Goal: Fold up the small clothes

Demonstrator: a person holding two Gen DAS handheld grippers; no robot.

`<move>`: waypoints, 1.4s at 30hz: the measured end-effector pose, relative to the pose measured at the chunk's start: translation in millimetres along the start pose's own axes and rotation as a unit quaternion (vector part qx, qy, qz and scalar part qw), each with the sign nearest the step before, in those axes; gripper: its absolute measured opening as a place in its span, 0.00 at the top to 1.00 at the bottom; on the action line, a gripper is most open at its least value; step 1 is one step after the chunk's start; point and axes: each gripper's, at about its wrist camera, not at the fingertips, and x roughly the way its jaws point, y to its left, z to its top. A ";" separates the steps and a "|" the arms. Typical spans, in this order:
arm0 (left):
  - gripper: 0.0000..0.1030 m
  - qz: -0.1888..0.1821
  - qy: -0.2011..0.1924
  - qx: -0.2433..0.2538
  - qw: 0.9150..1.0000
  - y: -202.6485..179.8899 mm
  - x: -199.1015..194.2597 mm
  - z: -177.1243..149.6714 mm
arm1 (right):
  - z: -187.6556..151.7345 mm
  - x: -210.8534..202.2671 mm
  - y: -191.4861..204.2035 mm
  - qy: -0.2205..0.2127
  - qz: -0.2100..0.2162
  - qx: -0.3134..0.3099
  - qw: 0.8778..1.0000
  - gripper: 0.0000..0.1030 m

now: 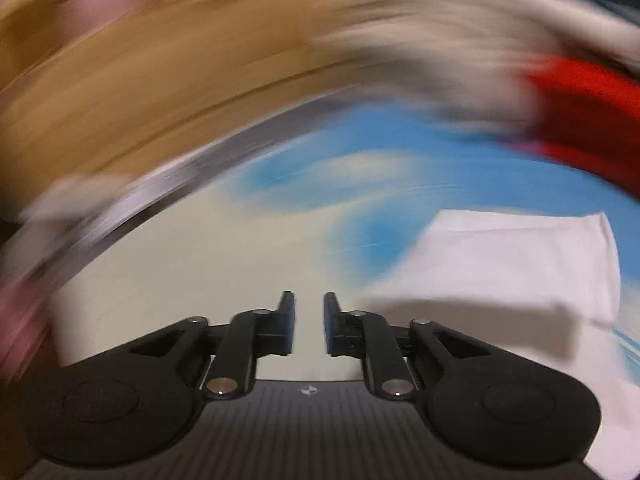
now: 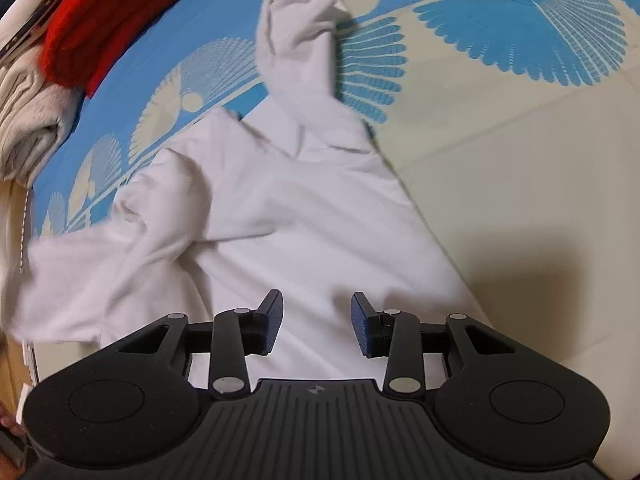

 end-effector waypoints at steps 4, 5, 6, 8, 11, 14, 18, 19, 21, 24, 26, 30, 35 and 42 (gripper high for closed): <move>0.85 -0.043 0.101 -0.124 0.986 52.2 39.2 -3.8 | -4.1 0.9 7.0 0.001 -0.008 -0.004 1.000 0.62; 0.84 -0.069 0.097 -0.102 0.988 41.7 37.0 -3.5 | -4.6 1.5 8.7 0.001 -0.011 -0.005 1.000 0.62; 0.80 -0.092 0.090 -0.076 0.989 30.4 33.6 -3.0 | -5.0 1.9 10.3 0.000 -0.013 -0.007 1.000 0.62; 0.73 -0.166 0.081 -0.030 0.982 0.3 23.9 -7.5 | -4.6 3.9 12.4 -0.002 -0.019 -0.010 1.000 0.62; 0.68 -0.280 0.096 0.054 0.954 -59.7 11.9 -29.4 | -2.1 8.3 10.7 -0.007 -0.032 -0.003 0.999 0.61; 0.63 -0.319 0.083 0.153 0.932 -108.0 0.2 -63.3 | 1.8 11.9 6.7 -0.015 -0.042 0.008 0.999 0.61; 0.62 -0.362 0.086 0.237 0.897 -155.5 -8.3 -108.4 | 10.0 12.1 5.1 -0.041 -0.057 0.003 0.998 0.61; 0.62 -0.375 0.079 0.256 0.887 -163.4 -12.2 -122.9 | 12.7 11.6 4.7 -0.047 -0.060 0.002 0.997 0.61; 0.65 -0.338 0.060 0.308 0.887 -170.3 -8.3 -140.2 | 19.4 10.2 3.0 -0.062 -0.063 0.002 0.996 0.62; 0.66 -0.243 0.047 0.336 0.909 -165.8 10.5 -139.2 | 31.3 5.8 -0.7 -0.087 -0.059 0.004 0.994 0.62; 0.67 -0.153 0.039 0.334 0.929 -157.1 24.2 -127.8 | 39.7 1.4 -3.8 -0.105 -0.058 0.005 0.993 0.62; 0.71 -0.137 0.083 0.265 0.951 -140.6 34.7 -105.3 | 56.0 -13.4 -12.7 -0.155 -0.043 0.018 0.987 0.62; 0.69 -0.217 0.073 0.213 0.950 -141.1 -5.4 -82.3 | 76.1 -31.2 6.6 -0.230 -0.031 -0.054 0.971 0.61; 0.69 -0.251 0.087 0.164 0.950 -155.7 -15.9 -65.0 | 162.4 29.1 74.4 -0.242 -0.007 -0.167 0.956 0.63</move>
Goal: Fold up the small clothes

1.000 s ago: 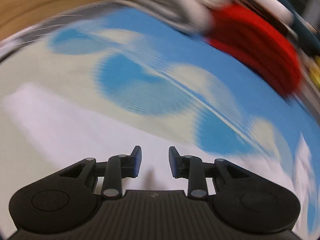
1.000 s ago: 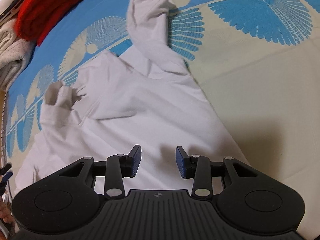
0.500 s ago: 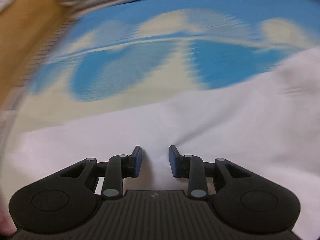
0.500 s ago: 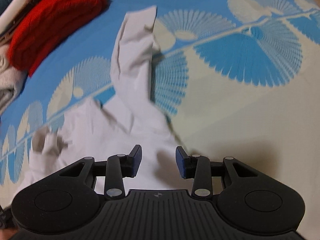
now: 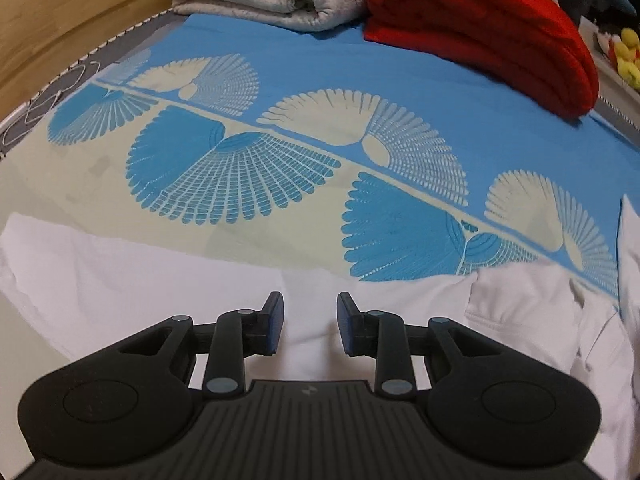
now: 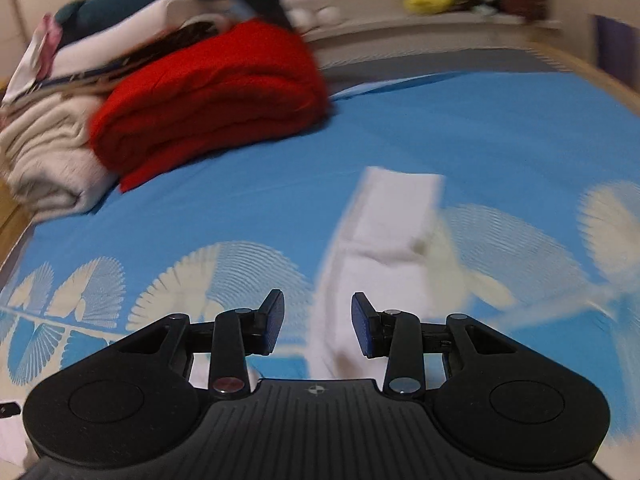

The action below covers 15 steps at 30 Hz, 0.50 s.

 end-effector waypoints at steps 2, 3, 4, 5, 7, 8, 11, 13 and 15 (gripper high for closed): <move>0.69 -0.001 -0.002 -0.007 1.000 4.0 -4.2 3.7 | 16.1 40.7 5.3 0.016 -0.013 -0.006 1.000 0.62; 0.69 -0.001 -0.004 -0.015 1.000 8.1 -4.8 6.2 | 23.6 61.3 8.3 0.025 -0.024 -0.010 0.999 0.60; 0.69 0.001 -0.005 -0.023 1.000 12.5 -5.7 9.0 | 28.4 78.9 9.8 0.034 -0.027 -0.012 0.999 0.58; 0.69 0.004 -0.006 -0.032 0.999 17.4 -6.1 12.2 | 32.6 96.5 10.8 0.043 -0.033 -0.012 0.998 0.57; 0.69 0.006 -0.009 -0.046 0.999 24.3 -10.0 18.3 | 35.6 127.8 15.6 0.058 -0.060 -0.030 0.996 0.57; 0.69 0.006 -0.009 -0.049 0.999 26.2 -10.3 20.7 | 32.9 139.2 18.8 0.069 -0.072 -0.035 0.994 0.57; 0.69 0.007 -0.012 -0.056 0.998 30.0 -11.1 27.5 | 24.8 164.6 25.4 0.097 -0.122 -0.077 0.985 0.92; 0.69 0.007 -0.015 -0.058 0.998 31.0 -11.9 30.3 | 22.8 159.6 25.5 0.093 -0.121 -0.084 0.985 0.95; 0.69 0.007 -0.017 -0.058 0.998 31.0 -13.2 30.8 | 31.6 136.7 9.7 0.075 -0.113 -0.037 0.990 0.96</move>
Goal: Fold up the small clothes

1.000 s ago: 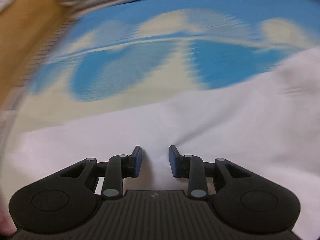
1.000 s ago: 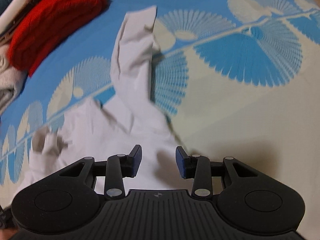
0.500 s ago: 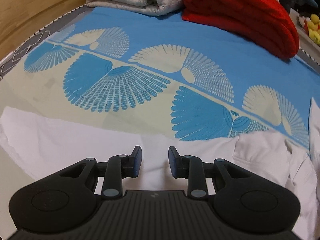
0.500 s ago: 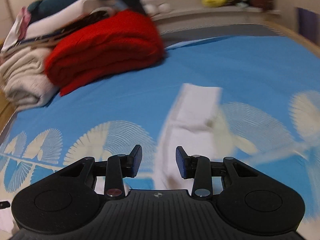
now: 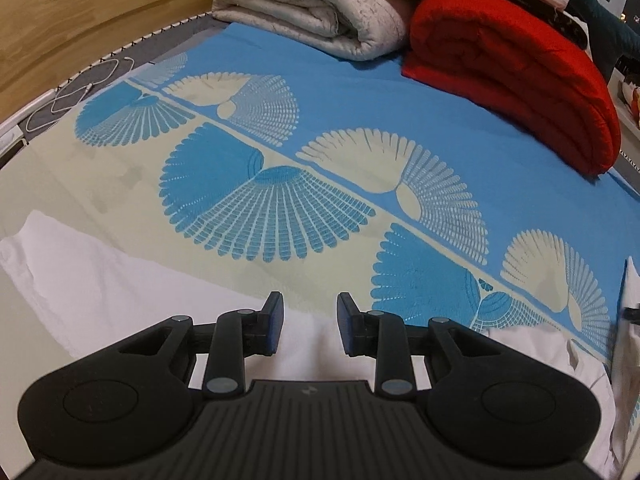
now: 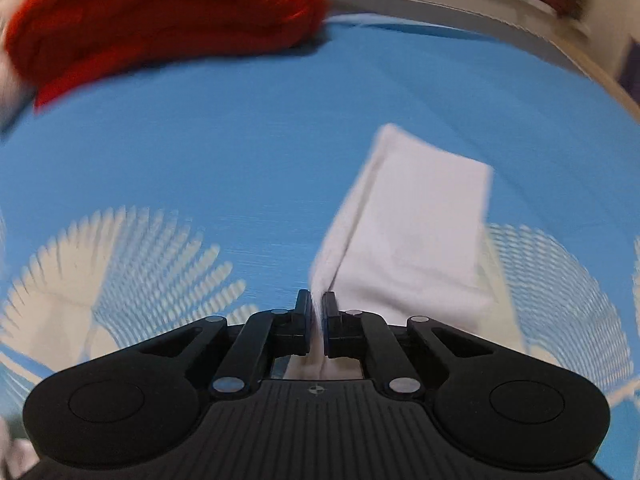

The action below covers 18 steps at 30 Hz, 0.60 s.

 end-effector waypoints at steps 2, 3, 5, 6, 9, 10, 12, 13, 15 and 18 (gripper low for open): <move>0.69 -0.002 0.003 -0.002 1.000 -0.6 -0.7 -0.6 | 4.5 -39.1 -33.5 -0.039 0.016 0.044 0.998 0.96; 0.69 -0.006 0.005 -0.004 1.000 -1.2 -0.4 -1.7 | 3.7 -59.4 -53.1 -0.064 0.021 0.058 0.996 0.96; 0.69 -0.011 0.006 -0.004 1.000 -3.4 -2.3 -3.0 | -4.2 -107.1 -102.4 -0.116 0.025 0.100 0.988 0.96; 0.69 -0.014 0.007 -0.003 1.000 -5.0 -3.5 -3.9 | -14.2 -133.2 -136.8 -0.143 0.023 0.138 0.980 0.96; 0.69 -0.022 0.005 0.002 1.000 -11.0 -7.6 -7.4 | -65.7 -191.5 -235.5 -0.209 -0.019 0.233 0.950 0.96; 0.69 -0.022 0.005 0.005 1.000 -13.4 -8.7 -8.9 | -91.3 -200.8 -268.9 -0.212 -0.049 0.267 0.939 0.96; 0.69 -0.025 0.006 0.012 1.000 -18.8 -9.7 -12.7 | -144.9 -197.2 -324.9 -0.164 -0.111 0.340 0.919 0.95; 0.69 -0.025 0.007 0.016 1.000 -21.6 -9.9 -14.9 | -171.1 -188.9 -347.0 -0.126 -0.124 0.371 0.912 0.92; 0.69 -0.025 0.013 0.019 0.999 -26.1 -9.0 -18.7 | -214.5 -169.9 -383.3 -0.045 -0.133 0.413 0.900 0.91; 0.69 -0.026 0.017 0.020 0.999 -32.4 -9.0 -22.5 | -234.1 -174.9 -410.1 -0.053 -0.119 0.435 0.891 0.73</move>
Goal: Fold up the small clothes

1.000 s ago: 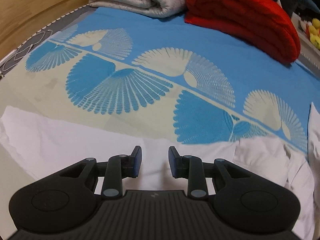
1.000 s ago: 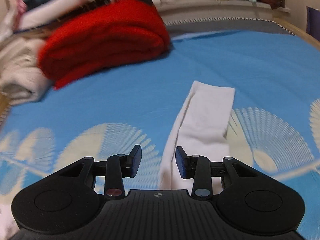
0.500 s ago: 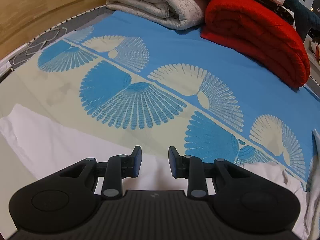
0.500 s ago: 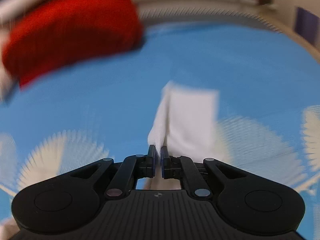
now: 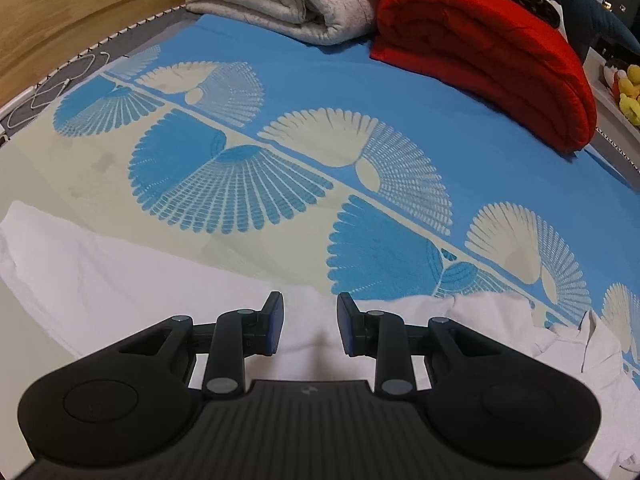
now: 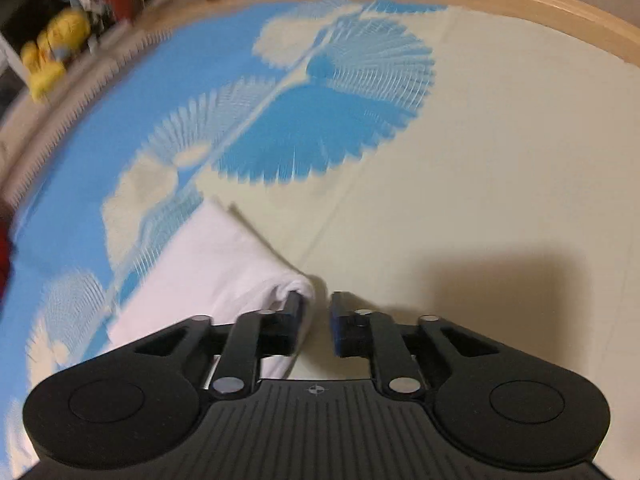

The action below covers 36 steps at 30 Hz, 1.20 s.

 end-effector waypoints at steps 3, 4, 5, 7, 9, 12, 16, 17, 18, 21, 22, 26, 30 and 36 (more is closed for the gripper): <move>0.69 -0.004 0.000 0.006 1.000 -8.9 0.6 -2.0 | 3.9 -8.4 9.2 -0.022 -0.012 -0.037 0.999 0.59; 0.69 -0.004 0.002 0.008 1.000 -11.8 1.3 -2.6 | 6.7 -12.2 9.3 -0.030 -0.021 -0.054 0.998 0.59; 0.69 -0.003 0.003 0.011 1.000 -15.0 2.1 -3.5 | 10.8 -14.8 7.0 -0.038 -0.029 -0.072 0.996 0.59; 0.69 -0.001 0.004 0.016 1.000 -19.6 3.5 -4.4 | 18.5 -21.6 13.0 -0.067 -0.063 -0.128 0.987 0.58; 0.69 0.001 0.003 0.024 1.000 -24.2 4.6 -5.2 | 16.8 -29.6 27.7 -0.113 -0.062 -0.197 0.972 0.58; 0.68 0.002 0.001 0.035 0.999 -29.4 5.8 -5.6 | -3.5 -42.0 62.7 -0.118 0.051 -0.336 0.933 0.59; 0.68 0.004 0.003 0.038 0.999 -31.1 7.7 -7.0 | -50.0 -29.2 97.1 -0.051 0.136 -0.492 0.858 0.58; 0.68 0.004 0.004 0.039 0.999 -31.4 8.1 -7.7 | -59.3 -25.4 102.7 -0.053 0.129 -0.522 0.841 0.58; 0.68 0.004 0.005 0.042 0.999 -32.1 8.3 -8.5 | -68.3 -21.3 108.2 -0.057 0.116 -0.551 0.824 0.58; 0.68 0.003 0.006 0.048 0.999 -33.6 8.3 -9.0 | -84.0 -16.1 116.4 -0.057 0.109 -0.603 0.788 0.58; 0.68 0.003 0.005 0.049 0.999 -33.4 8.0 -8.8 | -87.0 -15.4 118.0 -0.053 0.109 -0.614 0.780 0.58; 0.68 0.002 0.005 0.048 0.999 -32.4 8.0 -7.8 | -100.3 -11.4 122.5 -0.043 0.105 -0.656 0.746 0.58; 0.68 0.000 0.006 0.050 0.999 -34.0 7.4 -8.9 | -113.0 -4.0 124.2 -0.052 0.051 -0.688 0.722 0.74; 0.68 -0.002 0.008 0.053 0.999 -37.3 7.7 -10.9 | -18.5 -39.2 102.2 -0.147 0.106 -0.428 0.885 0.95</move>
